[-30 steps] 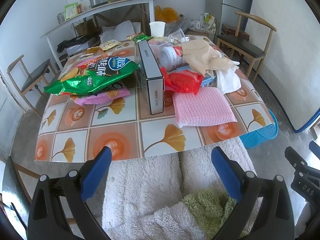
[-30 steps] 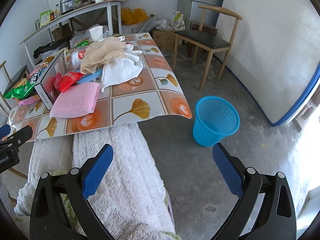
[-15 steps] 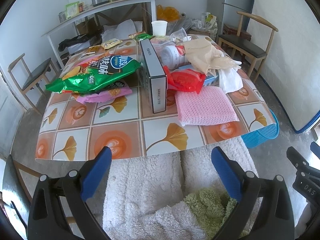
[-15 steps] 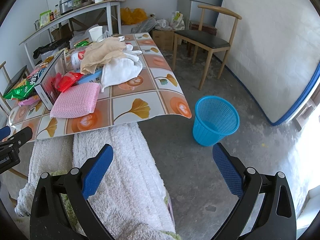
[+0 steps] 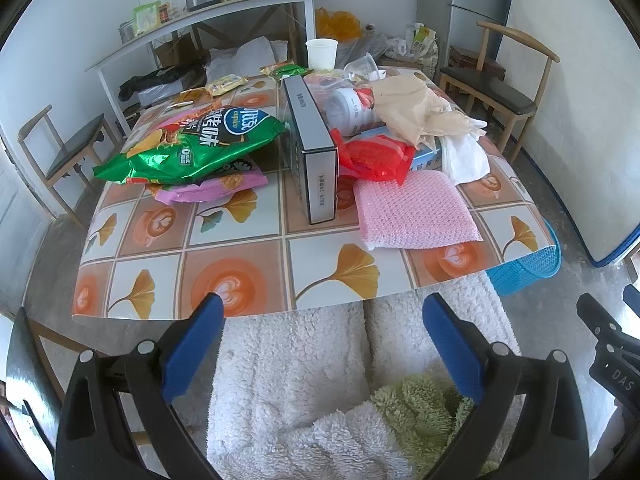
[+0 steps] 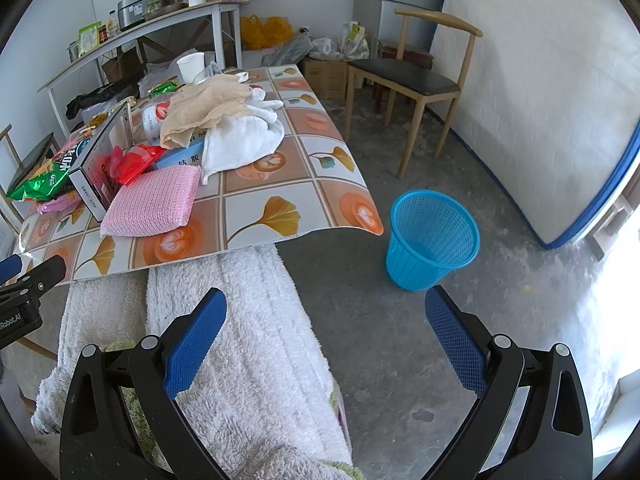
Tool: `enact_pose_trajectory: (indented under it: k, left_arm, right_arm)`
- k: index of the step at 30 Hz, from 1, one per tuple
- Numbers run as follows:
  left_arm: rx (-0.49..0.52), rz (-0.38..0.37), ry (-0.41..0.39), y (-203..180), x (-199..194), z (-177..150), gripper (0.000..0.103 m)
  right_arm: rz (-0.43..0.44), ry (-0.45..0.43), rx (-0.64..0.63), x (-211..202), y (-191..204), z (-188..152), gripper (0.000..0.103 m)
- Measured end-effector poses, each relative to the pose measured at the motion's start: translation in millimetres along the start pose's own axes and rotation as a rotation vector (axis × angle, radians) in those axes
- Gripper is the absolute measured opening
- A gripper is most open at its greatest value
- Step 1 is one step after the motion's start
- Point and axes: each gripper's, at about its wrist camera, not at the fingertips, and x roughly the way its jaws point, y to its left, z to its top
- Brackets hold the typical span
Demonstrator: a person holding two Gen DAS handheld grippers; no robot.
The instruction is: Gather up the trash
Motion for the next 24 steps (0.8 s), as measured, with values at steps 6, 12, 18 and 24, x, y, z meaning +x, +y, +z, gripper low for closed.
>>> enact_pose_trajectory:
  k: [6, 12, 18, 24]
  left_arm:
    - [-0.001, 0.001, -0.001, -0.2, 0.0, -0.1, 0.097]
    - [-0.001, 0.002, -0.001, 0.7, 0.3, -0.5, 0.097]
    - [0.0, 0.001, 0.001, 0.4, 0.5, -0.6, 0.097]
    - [-0.009, -0.004, 0.022, 8.0, 5.6, 1.1, 0.097]
  right_arm:
    - [0.004, 0.001, 0.0, 0.6, 0.9, -1.6, 0.096]
    - [0.01, 0.002, -0.001, 0.4, 3.7, -1.9, 0.096]
    - [0.016, 0.006, 0.001, -0.1, 3.3, 0.4, 0.096]
    - [0.033, 0.008, -0.004, 1.9, 7.9, 1.2, 0.096]
